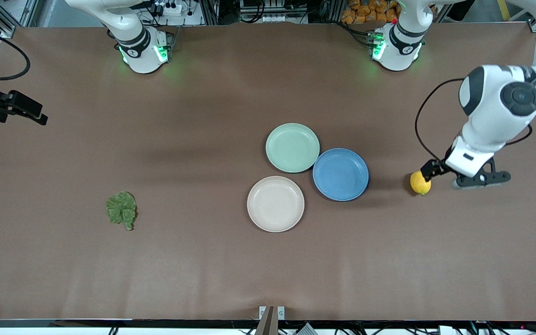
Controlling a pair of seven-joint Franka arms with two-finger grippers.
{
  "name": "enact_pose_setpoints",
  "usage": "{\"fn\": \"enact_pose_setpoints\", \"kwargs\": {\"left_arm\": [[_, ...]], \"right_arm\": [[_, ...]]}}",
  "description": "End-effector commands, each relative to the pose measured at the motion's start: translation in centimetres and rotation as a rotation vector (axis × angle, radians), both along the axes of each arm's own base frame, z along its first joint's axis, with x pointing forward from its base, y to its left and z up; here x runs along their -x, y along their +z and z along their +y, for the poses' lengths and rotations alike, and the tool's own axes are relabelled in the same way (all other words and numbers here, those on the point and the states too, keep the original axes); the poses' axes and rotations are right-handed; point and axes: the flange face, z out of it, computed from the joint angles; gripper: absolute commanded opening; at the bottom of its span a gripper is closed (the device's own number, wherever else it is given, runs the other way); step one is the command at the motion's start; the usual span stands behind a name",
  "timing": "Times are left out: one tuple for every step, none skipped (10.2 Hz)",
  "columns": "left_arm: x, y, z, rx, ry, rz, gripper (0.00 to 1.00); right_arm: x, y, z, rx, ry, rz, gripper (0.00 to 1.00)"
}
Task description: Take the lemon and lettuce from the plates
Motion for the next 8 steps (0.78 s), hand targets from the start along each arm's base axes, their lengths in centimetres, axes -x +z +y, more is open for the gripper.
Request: {"fn": "enact_pose_setpoints", "kwargs": {"left_arm": [[2.8,2.7,-0.4,0.005,0.007,-0.032,1.00],[1.8,4.3,-0.6,0.002,-0.005,-0.067,1.00],[1.2,5.9,-0.9,0.006,-0.005,-0.092,1.00],[0.9,7.5,-1.2,-0.003,-0.006,-0.052,1.00],[0.3,10.7,-2.5,-0.020,-0.028,0.026,1.00],[-0.7,14.6,-3.2,-0.036,-0.060,0.111,1.00],[-1.3,17.2,-3.9,-0.027,-0.088,0.167,1.00],[-1.4,18.6,-3.9,0.014,-0.087,0.161,1.00]], "right_arm": [[0.9,0.3,0.9,0.052,0.037,-0.015,1.00],[0.9,0.4,1.1,0.058,0.043,-0.017,1.00],[0.8,0.4,1.2,0.059,0.069,-0.024,1.00],[0.8,0.4,0.8,0.057,0.120,-0.029,1.00],[0.8,0.3,0.7,0.055,0.128,-0.026,1.00],[0.8,0.3,0.6,0.055,0.126,-0.027,1.00],[0.7,0.4,0.6,0.055,0.125,-0.035,1.00],[0.6,0.4,0.5,0.053,0.123,-0.043,1.00]]}}
